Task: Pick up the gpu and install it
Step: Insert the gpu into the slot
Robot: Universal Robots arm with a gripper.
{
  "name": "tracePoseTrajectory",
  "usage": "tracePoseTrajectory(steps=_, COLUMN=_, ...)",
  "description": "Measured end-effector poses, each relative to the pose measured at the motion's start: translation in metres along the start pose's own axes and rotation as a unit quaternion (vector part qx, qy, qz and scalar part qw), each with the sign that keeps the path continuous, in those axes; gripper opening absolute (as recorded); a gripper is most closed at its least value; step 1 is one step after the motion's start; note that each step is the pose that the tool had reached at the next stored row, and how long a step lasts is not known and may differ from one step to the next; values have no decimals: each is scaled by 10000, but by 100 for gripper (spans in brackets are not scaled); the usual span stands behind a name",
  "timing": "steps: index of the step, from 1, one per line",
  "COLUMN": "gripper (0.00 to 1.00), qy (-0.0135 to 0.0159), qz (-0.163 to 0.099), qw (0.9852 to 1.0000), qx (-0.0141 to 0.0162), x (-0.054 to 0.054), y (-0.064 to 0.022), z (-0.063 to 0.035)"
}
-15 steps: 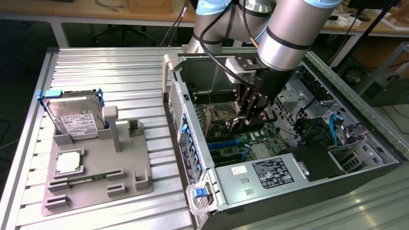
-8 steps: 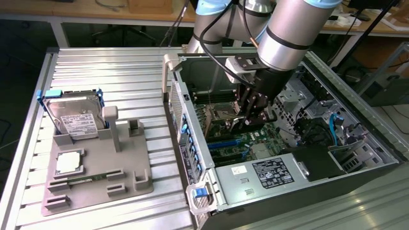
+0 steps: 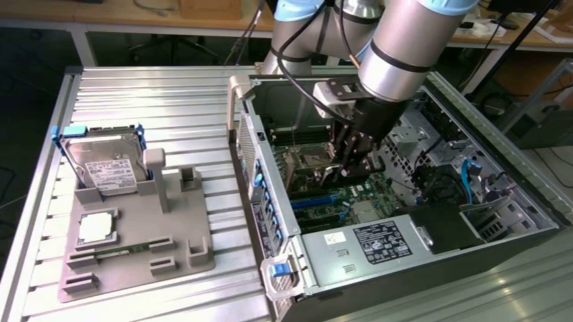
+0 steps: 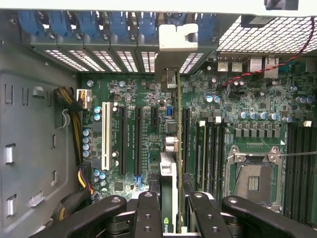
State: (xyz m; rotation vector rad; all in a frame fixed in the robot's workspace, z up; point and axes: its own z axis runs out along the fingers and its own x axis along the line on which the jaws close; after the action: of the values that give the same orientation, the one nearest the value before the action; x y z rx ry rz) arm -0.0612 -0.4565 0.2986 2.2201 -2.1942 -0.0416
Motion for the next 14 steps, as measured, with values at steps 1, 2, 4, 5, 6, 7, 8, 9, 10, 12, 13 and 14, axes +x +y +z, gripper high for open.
tracePoseTrajectory(steps=1, gripper=27, qy=0, qz=16, qw=10000, qx=0, x=0, y=13, z=18)
tracePoseTrajectory(steps=2, gripper=27, qy=0, qz=38, qw=10000, qx=0, x=-1, y=33, z=45)
tracePoseTrajectory(steps=4, gripper=27, qy=-1, qz=62, qw=10000, qx=0, x=-4, y=47, z=84)
tracePoseTrajectory(steps=5, gripper=27, qy=0, qz=73, qw=10000, qx=0, x=-5, y=48, z=99)
tracePoseTrajectory(steps=6, gripper=27, qy=0, qz=91, qw=10000, qx=0, x=-6, y=47, z=119)
tracePoseTrajectory(steps=7, gripper=27, qy=-1, qz=110, qw=9999, qx=0, x=-9, y=50, z=137)
tracePoseTrajectory(steps=8, gripper=27, qy=-2, qz=126, qw=9999, qx=1, x=-12, y=57, z=152)
tracePoseTrajectory(steps=9, gripper=27, qy=-3, qz=145, qw=9999, qx=1, x=-13, y=69, z=163)
tracePoseTrajectory(steps=10, gripper=27, qy=-2, qz=158, qw=9999, qx=1, x=-13, y=83, z=169)
tracePoseTrajectory(steps=12, gripper=27, qy=-4, qz=182, qw=9998, qx=1, x=-14, y=107, z=182)
tracePoseTrajectory(steps=13, gripper=27, qy=-3, qz=196, qw=9998, qx=1, x=-14, y=116, z=193)
tracePoseTrajectory(steps=14, gripper=27, qy=-3, qz=214, qw=9998, qx=1, x=-15, y=126, z=211)
